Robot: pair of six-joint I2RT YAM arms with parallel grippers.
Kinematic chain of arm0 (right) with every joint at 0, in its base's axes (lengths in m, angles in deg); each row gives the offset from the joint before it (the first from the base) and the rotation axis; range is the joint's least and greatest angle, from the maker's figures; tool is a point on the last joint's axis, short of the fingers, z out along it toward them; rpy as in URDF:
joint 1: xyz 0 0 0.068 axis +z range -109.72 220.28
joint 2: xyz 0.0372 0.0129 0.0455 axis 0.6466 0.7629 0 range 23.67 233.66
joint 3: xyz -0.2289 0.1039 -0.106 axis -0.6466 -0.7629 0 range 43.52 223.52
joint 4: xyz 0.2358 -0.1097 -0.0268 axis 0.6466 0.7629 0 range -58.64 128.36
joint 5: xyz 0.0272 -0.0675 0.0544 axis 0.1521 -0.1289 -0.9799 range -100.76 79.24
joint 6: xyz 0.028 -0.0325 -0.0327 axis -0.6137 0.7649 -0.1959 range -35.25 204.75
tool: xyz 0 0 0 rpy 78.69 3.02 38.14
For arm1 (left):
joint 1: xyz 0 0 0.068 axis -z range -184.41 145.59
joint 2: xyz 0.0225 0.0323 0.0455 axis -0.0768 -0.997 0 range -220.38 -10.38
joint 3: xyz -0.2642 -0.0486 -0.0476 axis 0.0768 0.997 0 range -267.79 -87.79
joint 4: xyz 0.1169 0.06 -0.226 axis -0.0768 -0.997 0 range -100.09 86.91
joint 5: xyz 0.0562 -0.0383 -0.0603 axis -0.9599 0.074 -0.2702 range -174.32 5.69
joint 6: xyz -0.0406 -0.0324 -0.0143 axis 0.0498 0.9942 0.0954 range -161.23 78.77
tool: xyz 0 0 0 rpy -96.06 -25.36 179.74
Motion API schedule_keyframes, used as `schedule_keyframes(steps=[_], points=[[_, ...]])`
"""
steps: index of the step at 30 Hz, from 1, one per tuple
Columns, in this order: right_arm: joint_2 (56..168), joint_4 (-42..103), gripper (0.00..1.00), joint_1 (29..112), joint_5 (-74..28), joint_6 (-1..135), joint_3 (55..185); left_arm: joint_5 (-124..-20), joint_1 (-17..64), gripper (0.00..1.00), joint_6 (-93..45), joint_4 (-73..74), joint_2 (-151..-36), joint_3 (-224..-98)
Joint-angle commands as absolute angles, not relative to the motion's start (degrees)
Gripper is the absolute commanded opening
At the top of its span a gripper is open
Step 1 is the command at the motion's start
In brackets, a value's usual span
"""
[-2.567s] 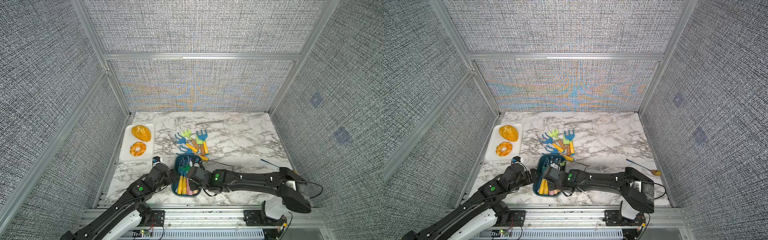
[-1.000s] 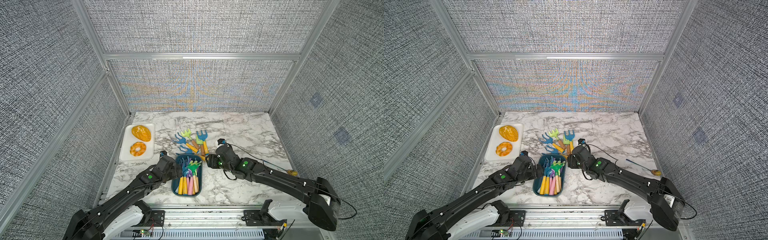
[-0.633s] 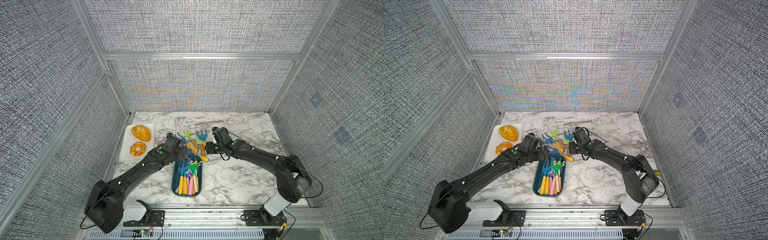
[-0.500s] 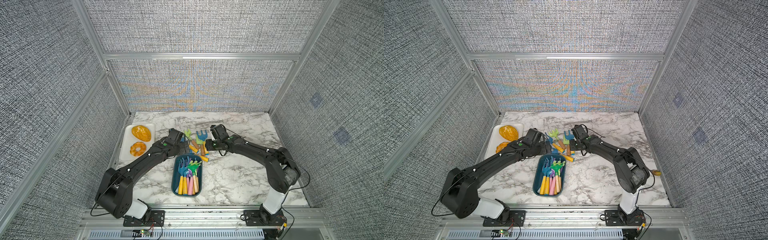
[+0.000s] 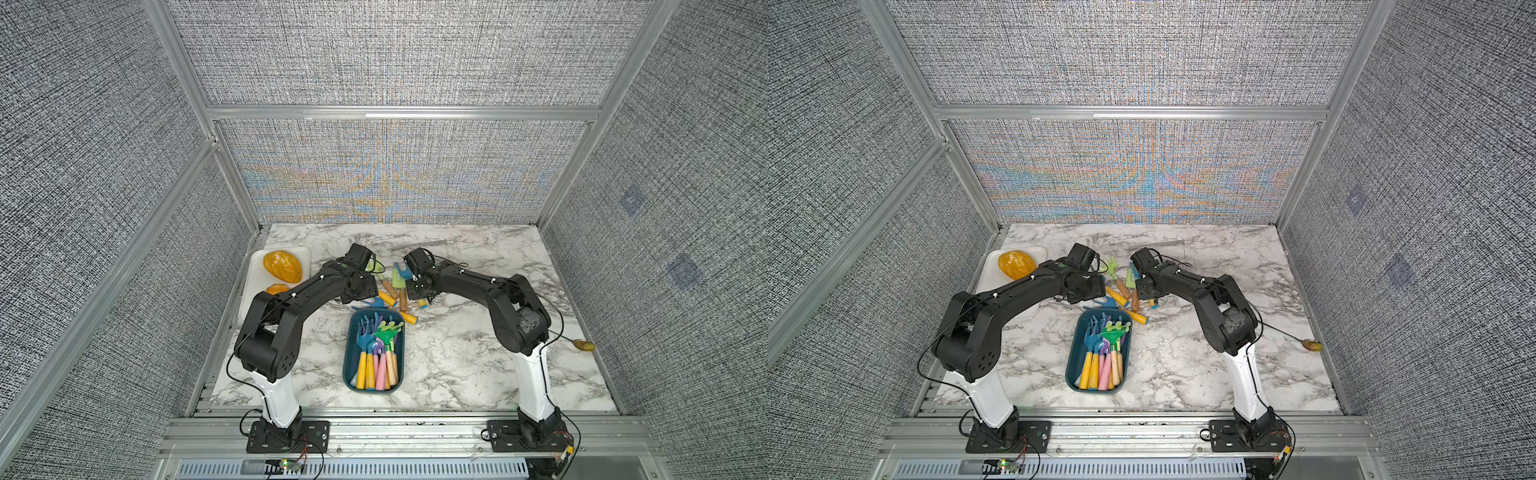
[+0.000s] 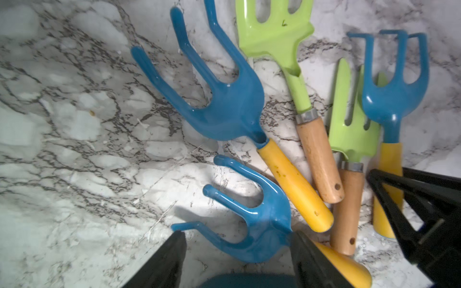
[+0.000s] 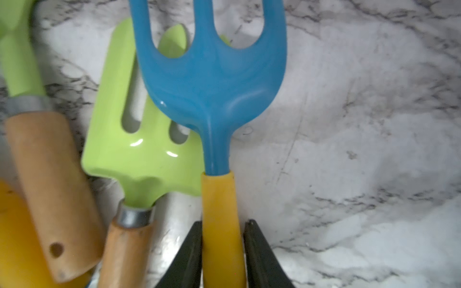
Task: Put the rake into the storage box
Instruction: Adjust the rake at the center of the board.
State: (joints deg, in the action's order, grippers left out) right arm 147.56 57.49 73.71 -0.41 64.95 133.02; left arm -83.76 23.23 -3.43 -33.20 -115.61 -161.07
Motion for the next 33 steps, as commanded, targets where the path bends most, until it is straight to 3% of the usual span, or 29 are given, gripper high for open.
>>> schedule_keyframes(steps=[1, 3, 6, 8, 11, 14, 18, 26, 33], points=[[148.65, 59.22, 0.32, 73.52, 2.04, 65.74, 133.7, -82.94, 23.25, 0.72, -2.5, -33.07, -117.64, -161.6], [148.94, 59.04, 0.31, 73.29, 1.53, 66.06, 133.57, -82.04, 23.21, 0.73, -2.15, -32.81, -119.34, -162.34], [148.16, 58.57, 0.22, 72.85, 1.56, 66.05, 132.45, -81.81, 23.25, 0.76, -1.48, -33.05, -122.21, -163.89], [145.52, 57.0, 0.11, 72.54, 1.87, 65.61, 129.94, -82.53, 23.19, 0.76, -1.09, -33.87, -124.07, -165.39], [139.85, 54.53, 0.05, 72.25, 1.9, 65.21, 125.67, -83.83, 23.22, 0.74, -0.55, -34.44, -127.43, -167.8], [134.15, 53.15, 0.04, 72.27, 1.21, 65.14, 122.22, -84.44, 23.23, 0.6, -0.37, -35.28, -129.99, -170.94], [127.06, 51.93, 0.04, 72.21, -0.4, 65.4, 118.53, -86.07, 23.22, 0.52, -0.46, -37.32, -133.57, -176.54], [114.96, 50.29, 0.03, 72.27, -5.66, 65.02, 111.79, -85.2, 22.7, 0.49, -2.83, -40.13, -141.79, -189.47], [104.08, 48.12, 0.01, 73.15, -12.65, 62.85, 103.5, -78.69, 22.66, 0.53, -6.28, -41.01, -142.96, -196.26]])
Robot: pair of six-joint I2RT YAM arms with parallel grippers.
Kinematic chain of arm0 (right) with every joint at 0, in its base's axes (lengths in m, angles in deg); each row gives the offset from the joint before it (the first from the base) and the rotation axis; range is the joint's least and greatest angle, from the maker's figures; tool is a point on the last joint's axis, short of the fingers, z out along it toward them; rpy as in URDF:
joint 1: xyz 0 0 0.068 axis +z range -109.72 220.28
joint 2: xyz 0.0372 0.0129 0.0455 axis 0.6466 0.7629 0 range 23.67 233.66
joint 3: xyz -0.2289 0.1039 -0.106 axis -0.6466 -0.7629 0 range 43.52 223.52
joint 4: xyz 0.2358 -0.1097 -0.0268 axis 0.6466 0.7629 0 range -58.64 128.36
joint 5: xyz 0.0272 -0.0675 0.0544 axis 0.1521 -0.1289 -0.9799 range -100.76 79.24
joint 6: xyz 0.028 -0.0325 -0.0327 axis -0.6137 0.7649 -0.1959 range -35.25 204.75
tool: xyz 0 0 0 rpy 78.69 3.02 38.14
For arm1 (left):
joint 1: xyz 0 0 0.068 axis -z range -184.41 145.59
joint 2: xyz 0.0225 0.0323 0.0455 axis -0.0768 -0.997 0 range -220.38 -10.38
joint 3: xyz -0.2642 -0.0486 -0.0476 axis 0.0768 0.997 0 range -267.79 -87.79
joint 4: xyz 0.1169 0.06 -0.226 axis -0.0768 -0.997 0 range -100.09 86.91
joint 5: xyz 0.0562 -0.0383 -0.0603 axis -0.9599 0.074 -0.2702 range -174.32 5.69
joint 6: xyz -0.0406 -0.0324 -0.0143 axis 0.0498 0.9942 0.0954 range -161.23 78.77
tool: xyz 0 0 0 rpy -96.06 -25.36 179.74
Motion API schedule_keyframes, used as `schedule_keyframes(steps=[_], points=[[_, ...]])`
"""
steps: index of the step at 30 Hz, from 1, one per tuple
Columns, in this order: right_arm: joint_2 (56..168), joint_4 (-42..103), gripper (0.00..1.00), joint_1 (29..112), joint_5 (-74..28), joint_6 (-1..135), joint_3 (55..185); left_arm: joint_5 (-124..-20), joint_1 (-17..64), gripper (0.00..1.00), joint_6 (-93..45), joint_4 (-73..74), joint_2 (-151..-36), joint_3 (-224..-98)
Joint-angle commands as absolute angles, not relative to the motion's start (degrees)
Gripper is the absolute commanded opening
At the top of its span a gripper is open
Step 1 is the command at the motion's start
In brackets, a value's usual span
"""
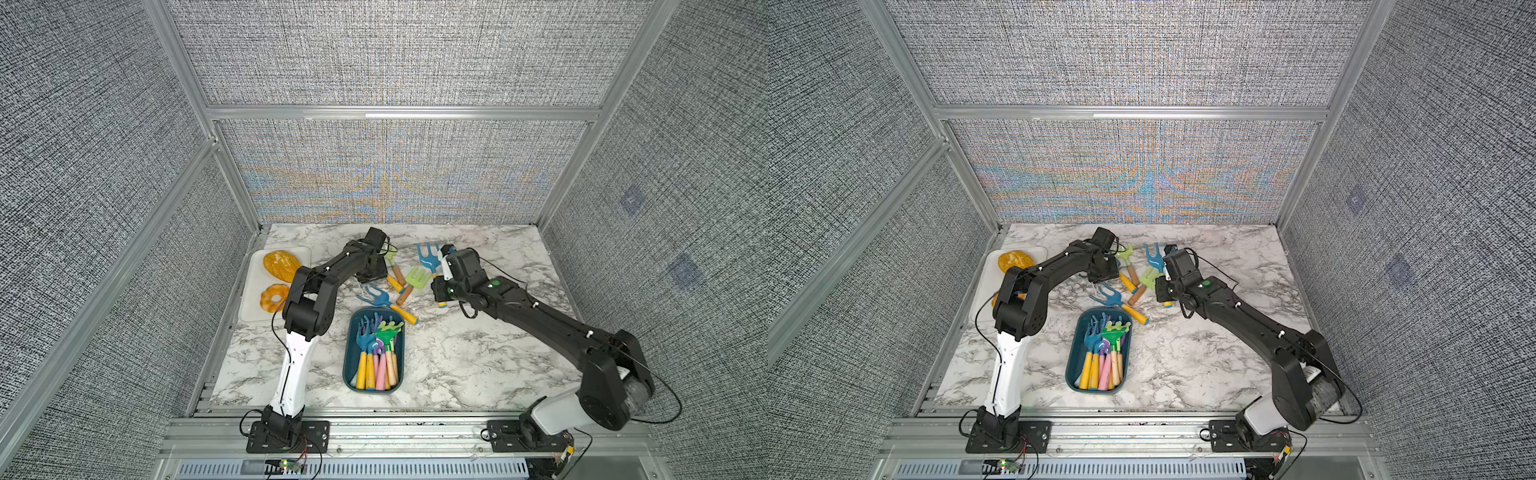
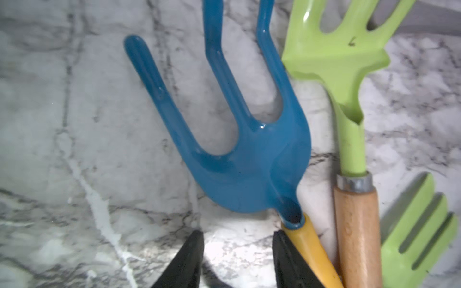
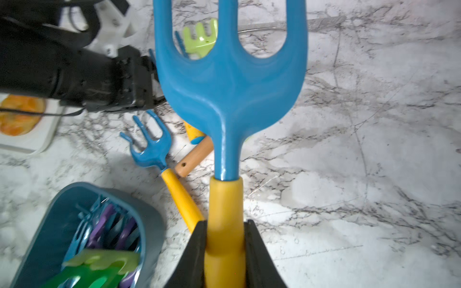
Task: Put the rake into the storage box
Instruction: Adjust the rake at the center of the board, then pick up the rake at the center of the board.
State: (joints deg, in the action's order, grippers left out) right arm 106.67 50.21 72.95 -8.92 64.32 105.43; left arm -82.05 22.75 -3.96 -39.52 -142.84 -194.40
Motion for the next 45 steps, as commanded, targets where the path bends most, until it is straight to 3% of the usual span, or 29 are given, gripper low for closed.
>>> schedule_keyframes(steps=[1, 10, 23, 26, 32, 40, 45], points=[[102.64, 47.89, 0.01, 73.2, -13.64, 62.4, 102.29, -78.88, 22.69, 0.54, -6.63, -41.91, -142.97, -197.27], [94.67, 47.81, 0.01, 73.09, -12.53, 60.14, 95.68, -83.49, 22.67, 0.7, -4.71, -45.82, -139.79, -197.26], [91.24, 47.44, 0.0, 72.12, -12.33, 59.17, 91.54, -77.84, 23.01, 0.71, 1.76, -50.6, -153.58, -210.29], [90.31, 47.31, 0.0, 72.04, -12.56, 58.99, 90.83, -79.6, 23.27, 0.66, 2.15, -51.82, -155.29, -211.58], [88.6, 47.44, 0.0, 71.92, -12.69, 59.08, 90.0, -86.7, 23.74, 0.44, 2.79, -54.42, -155.63, -211.28], [86.2, 47.19, 0.0, 71.75, -12.78, 59.1, 87.65, -95.97, 25.39, 0.33, 2.18, -58.62, -156.21, -211.43], [85.11, 47.32, 0.0, 71.55, -12.96, 58.91, 86.69, -97.74, 25.39, 0.15, 1.89, -58.31, -155.33, -210.39]])
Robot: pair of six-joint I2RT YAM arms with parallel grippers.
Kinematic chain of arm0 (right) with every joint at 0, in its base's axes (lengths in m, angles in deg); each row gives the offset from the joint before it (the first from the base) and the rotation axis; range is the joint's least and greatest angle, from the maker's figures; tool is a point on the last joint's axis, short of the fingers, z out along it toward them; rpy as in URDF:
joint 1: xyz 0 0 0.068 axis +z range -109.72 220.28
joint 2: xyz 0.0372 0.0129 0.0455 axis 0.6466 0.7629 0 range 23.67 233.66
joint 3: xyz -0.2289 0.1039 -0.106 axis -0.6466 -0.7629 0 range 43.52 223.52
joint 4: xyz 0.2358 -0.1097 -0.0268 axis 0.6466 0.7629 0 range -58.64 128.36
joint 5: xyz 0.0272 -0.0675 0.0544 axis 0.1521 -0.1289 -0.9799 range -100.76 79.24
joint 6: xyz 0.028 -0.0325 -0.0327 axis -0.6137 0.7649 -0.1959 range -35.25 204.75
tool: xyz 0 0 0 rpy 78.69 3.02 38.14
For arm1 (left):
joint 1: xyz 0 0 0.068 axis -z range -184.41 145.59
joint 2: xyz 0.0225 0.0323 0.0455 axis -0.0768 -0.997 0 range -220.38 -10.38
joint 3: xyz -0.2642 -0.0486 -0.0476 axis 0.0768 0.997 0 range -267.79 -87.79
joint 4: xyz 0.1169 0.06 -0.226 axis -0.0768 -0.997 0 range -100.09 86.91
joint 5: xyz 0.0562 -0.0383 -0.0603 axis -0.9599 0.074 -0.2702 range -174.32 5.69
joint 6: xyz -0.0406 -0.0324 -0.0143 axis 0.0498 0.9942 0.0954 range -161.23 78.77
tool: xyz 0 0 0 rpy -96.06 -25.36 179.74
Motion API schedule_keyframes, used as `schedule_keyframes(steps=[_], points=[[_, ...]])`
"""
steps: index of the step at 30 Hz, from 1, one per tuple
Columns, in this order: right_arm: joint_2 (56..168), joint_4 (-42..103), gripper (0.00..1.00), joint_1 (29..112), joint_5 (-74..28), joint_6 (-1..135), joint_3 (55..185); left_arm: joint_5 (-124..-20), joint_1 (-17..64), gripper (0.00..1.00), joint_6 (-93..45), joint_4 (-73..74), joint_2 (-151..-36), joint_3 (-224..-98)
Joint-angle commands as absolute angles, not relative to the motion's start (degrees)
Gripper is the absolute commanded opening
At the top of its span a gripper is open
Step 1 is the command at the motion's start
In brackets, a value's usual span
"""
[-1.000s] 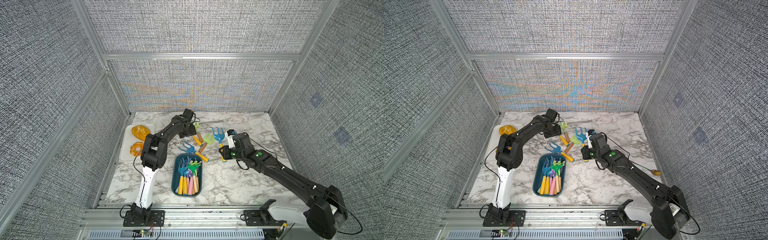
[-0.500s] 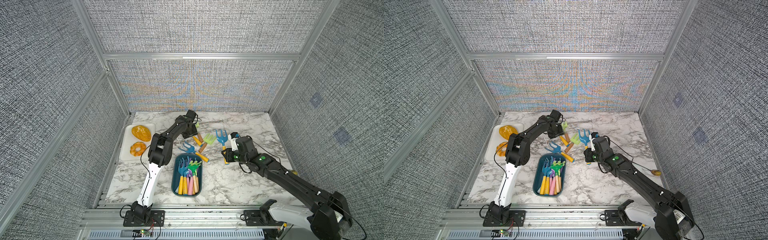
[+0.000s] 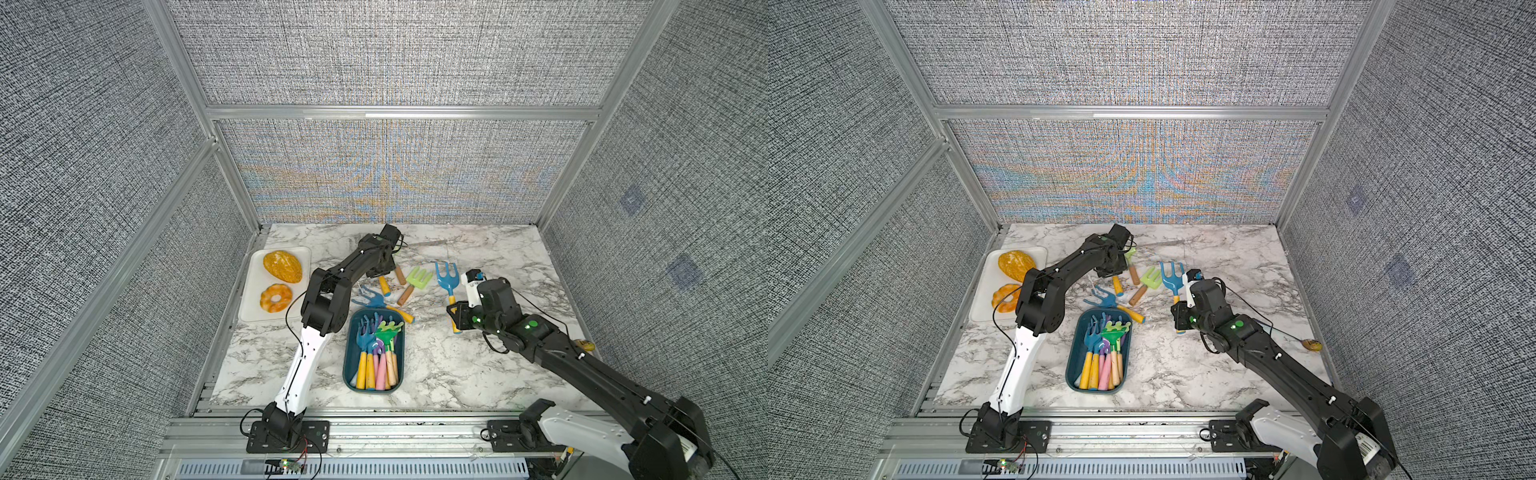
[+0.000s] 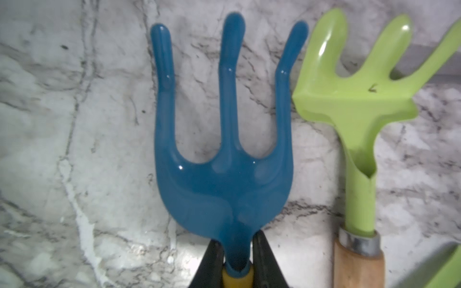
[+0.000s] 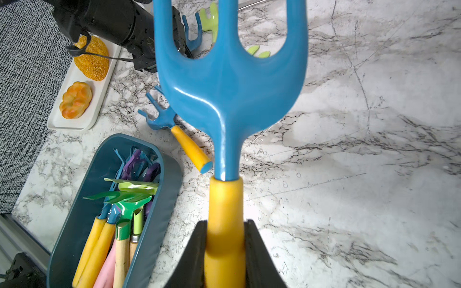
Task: Put the rake into the storage box
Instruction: Pick up the rake at the center of the board, then place the rake in the storage box.
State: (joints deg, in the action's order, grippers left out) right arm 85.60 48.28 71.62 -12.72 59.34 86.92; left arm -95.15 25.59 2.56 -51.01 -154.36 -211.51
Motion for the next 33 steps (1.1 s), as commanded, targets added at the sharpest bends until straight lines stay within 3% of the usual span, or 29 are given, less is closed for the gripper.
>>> schedule_keyframes(steps=[1, 6, 13, 17, 23, 33], points=[[84.95, 47.34, 0.0, 71.56, -13.03, 58.91, 86.59, -97.84, 25.39, 0.11, 1.51, -58.06, -155.05, -210.83], [83.67, 48.1, 0.0, 71.48, -13.31, 58.73, 86.24, -96.62, 25.06, 0.0, -2.55, -58.69, -153.45, -217.9], [80.58, 48.58, 0.0, 71.49, -12.87, 57.61, 85.34, -93.22, 25.14, 0.0, -6.78, -56.75, -144.05, -216.02], [79.83, 48.51, 0.0, 71.48, -13.3, 56.8, 85.0, -89.34, 25.89, 0.0, -8.71, -51.7, -133.8, -203.41], [78.39, 48.42, 0.0, 71.48, -13.49, 55.36, 83.8, -82.05, 28.51, 0.0, -12.62, -37.15, -111.65, -172.79], [76.89, 47.76, 0.0, 71.48, -13.99, 52.99, 81.13, -81.78, 32.75, 0.0, -8.61, -31.18, -76.0, -135.44]])
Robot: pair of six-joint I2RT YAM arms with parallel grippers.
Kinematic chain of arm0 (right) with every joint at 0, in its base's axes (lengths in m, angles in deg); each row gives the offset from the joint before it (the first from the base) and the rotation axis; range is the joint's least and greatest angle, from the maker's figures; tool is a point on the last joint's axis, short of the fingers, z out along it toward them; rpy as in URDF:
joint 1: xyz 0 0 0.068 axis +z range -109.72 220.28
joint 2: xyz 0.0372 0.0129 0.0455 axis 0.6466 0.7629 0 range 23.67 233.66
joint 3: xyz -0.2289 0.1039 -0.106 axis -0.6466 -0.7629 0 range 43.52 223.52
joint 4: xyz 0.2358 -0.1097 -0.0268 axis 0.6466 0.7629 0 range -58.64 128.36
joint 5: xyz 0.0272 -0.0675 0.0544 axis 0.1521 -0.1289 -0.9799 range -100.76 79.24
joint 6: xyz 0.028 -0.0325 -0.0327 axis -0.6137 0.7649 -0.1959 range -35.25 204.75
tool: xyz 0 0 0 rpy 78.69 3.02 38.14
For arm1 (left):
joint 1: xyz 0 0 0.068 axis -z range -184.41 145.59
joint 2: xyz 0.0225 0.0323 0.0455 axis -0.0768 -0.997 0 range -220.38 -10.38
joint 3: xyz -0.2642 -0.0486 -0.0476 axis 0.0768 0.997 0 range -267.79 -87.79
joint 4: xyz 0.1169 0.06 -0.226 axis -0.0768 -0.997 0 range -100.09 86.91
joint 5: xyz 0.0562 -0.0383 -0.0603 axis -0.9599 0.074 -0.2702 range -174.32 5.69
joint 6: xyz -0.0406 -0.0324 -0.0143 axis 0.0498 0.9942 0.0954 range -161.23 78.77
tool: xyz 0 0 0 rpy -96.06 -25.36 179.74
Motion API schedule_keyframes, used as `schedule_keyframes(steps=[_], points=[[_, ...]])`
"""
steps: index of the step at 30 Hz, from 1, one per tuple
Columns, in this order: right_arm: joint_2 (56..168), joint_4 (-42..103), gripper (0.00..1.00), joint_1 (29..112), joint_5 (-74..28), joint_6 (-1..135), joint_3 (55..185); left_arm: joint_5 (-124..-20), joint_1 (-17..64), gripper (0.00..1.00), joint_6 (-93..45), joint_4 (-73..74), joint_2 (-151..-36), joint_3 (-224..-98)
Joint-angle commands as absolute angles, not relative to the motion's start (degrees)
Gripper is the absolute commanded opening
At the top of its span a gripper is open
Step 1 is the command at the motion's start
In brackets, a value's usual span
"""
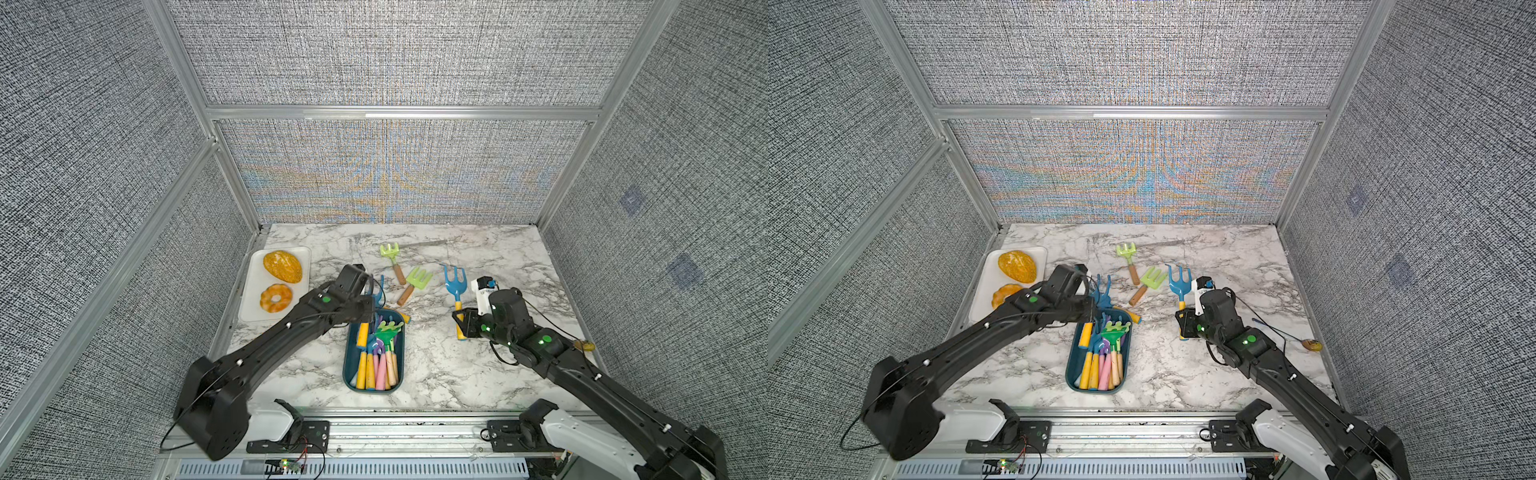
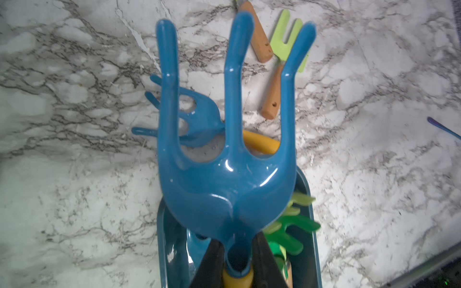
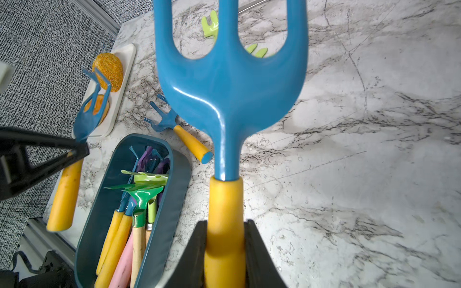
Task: Put the rake into the storage box
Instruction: Place the rake in the storage box.
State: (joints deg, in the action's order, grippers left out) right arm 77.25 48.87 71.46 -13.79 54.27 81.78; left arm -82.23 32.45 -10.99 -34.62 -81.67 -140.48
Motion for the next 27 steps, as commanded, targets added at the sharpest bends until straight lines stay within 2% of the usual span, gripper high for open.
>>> schedule_keyframes(steps=[1, 5, 13, 27], points=[[76.77, 47.5, 0.0, 71.5, -14.1, 52.69, 80.85, -81.36, 32.81, 0.0, -7.89, -30.93, -73.44, -133.16], [76.97, 46.59, 0.0, 71.57, -14.67, 51.73, 79.68, -78.74, 32.99, 0.0, -4.7, -28.63, -64.99, -125.04], [78.25, 45.8, 0.0, 71.75, -15.77, 50.75, 80.0, -75.44, 33.03, 0.0, -2.14, -24.95, -59.41, -116.15], [80.77, 44.58, 0.0, 72.36, -15.96, 50.43, 80.7, -72.36, 33.2, 0.0, -1.94, -17.07, -60.25, -111.81]])
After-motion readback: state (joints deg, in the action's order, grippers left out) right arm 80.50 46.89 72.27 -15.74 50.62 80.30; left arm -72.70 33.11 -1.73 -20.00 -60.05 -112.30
